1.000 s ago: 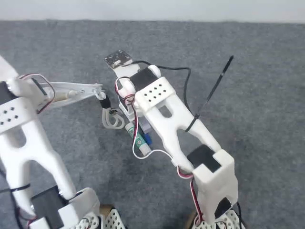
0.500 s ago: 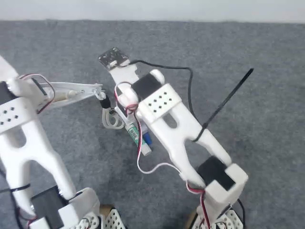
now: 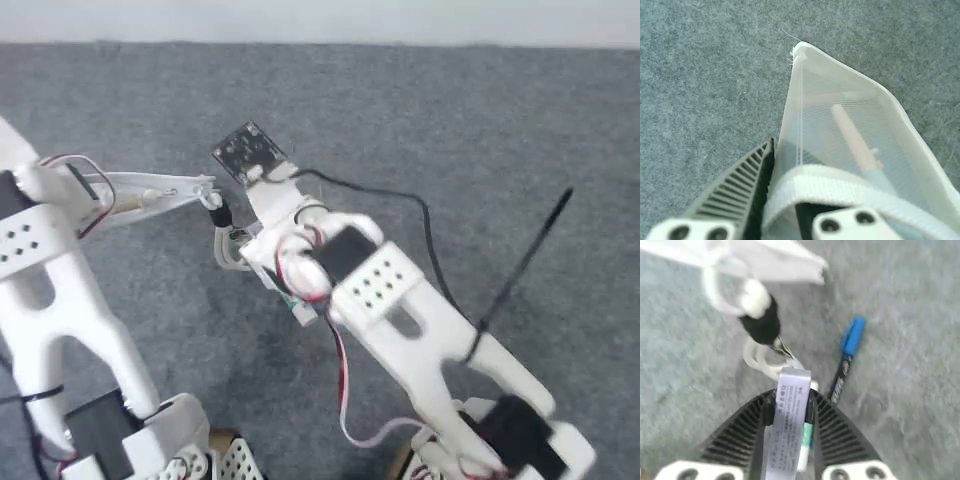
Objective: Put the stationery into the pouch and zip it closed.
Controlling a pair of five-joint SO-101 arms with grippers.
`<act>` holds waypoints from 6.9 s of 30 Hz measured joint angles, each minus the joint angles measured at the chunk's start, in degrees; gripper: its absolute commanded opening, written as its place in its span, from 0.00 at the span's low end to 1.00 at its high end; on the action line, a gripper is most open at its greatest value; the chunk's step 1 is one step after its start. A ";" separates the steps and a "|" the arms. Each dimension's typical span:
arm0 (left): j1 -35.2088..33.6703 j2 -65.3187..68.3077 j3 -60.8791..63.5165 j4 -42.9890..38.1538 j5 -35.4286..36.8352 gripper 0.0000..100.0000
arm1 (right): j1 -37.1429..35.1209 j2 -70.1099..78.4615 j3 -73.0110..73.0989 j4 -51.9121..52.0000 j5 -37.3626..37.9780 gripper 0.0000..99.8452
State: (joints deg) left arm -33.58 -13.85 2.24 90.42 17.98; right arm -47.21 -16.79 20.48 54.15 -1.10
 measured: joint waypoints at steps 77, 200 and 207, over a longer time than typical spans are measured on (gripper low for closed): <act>3.96 0.00 0.00 0.00 0.00 0.01 | -5.63 -35.60 35.08 -74.73 0.00 0.01; -4.48 0.00 1.32 -2.29 0.00 0.01 | 4.75 20.22 0.79 -14.42 -2.90 0.16; -4.48 0.00 1.32 -2.29 0.00 0.01 | 7.21 31.47 -9.49 -14.42 -2.90 0.16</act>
State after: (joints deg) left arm -38.07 -13.85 3.56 88.13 17.98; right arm -40.00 14.68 10.99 39.74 -4.00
